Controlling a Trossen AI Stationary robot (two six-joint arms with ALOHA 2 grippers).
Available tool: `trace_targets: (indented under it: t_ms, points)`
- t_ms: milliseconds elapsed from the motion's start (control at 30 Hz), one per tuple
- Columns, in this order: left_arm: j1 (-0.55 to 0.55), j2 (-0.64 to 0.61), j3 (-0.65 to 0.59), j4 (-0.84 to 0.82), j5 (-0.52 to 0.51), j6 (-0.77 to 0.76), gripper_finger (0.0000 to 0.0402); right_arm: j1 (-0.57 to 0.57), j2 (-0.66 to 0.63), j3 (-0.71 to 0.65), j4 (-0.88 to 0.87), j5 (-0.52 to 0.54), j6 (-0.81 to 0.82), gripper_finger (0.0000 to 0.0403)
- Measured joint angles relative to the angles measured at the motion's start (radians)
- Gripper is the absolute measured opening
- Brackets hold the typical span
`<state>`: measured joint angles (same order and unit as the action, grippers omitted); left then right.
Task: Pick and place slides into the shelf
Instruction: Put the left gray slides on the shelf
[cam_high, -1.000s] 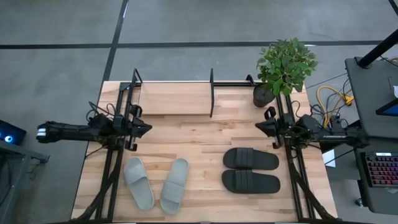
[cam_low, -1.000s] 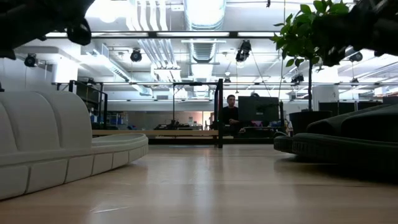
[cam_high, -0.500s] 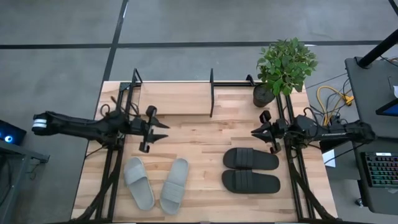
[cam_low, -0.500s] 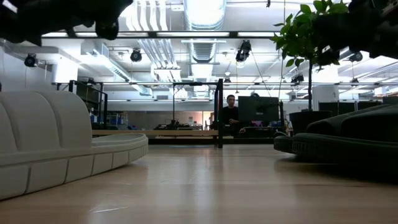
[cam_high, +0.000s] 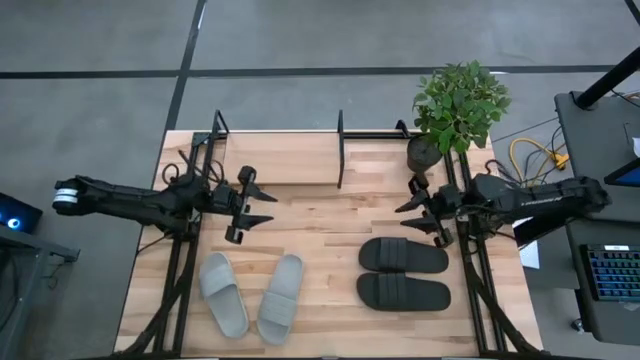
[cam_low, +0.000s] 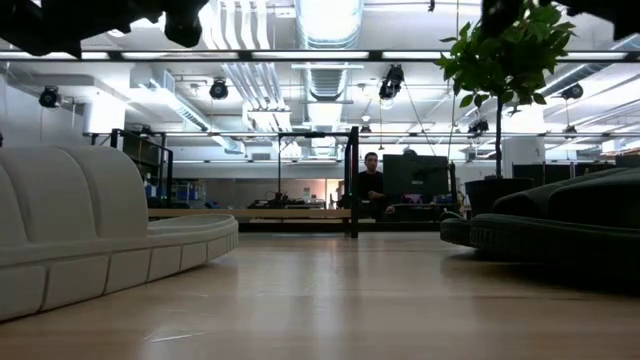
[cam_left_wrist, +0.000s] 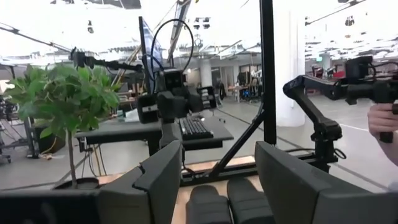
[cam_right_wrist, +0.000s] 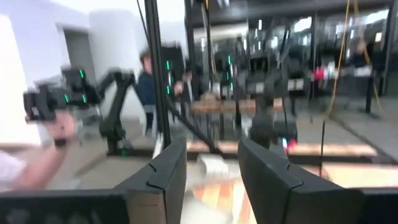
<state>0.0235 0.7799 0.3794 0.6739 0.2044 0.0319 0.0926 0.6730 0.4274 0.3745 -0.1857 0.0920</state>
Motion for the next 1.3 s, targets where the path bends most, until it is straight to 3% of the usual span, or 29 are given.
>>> trace_targets:
  t_ms: [300,533,700,867,1300]
  points:
    - [0.001,-0.03,-0.038,-0.005,0.0,-0.003,0.0189,0.036,0.245,0.15,-0.176,0.132,-0.158,0.0122]
    - [0.0,-0.028,-0.04,-0.013,0.0,-0.104,0.019,0.037,0.368,0.241,-0.221,0.132,-0.175,0.0116]
    - [0.0,-0.036,-0.037,-0.137,0.0,-0.126,0.019,0.041,0.402,0.287,-0.278,0.126,-0.128,0.0119]
    - [-0.001,-0.044,-0.029,-0.151,0.001,-0.148,0.019,0.041,0.4,0.296,-0.302,0.123,-0.1,0.0114]
    - [-0.019,0.001,0.018,-0.39,0.105,-0.457,0.019,0.041,0.403,0.292,-0.37,0.126,-0.056,0.0116]
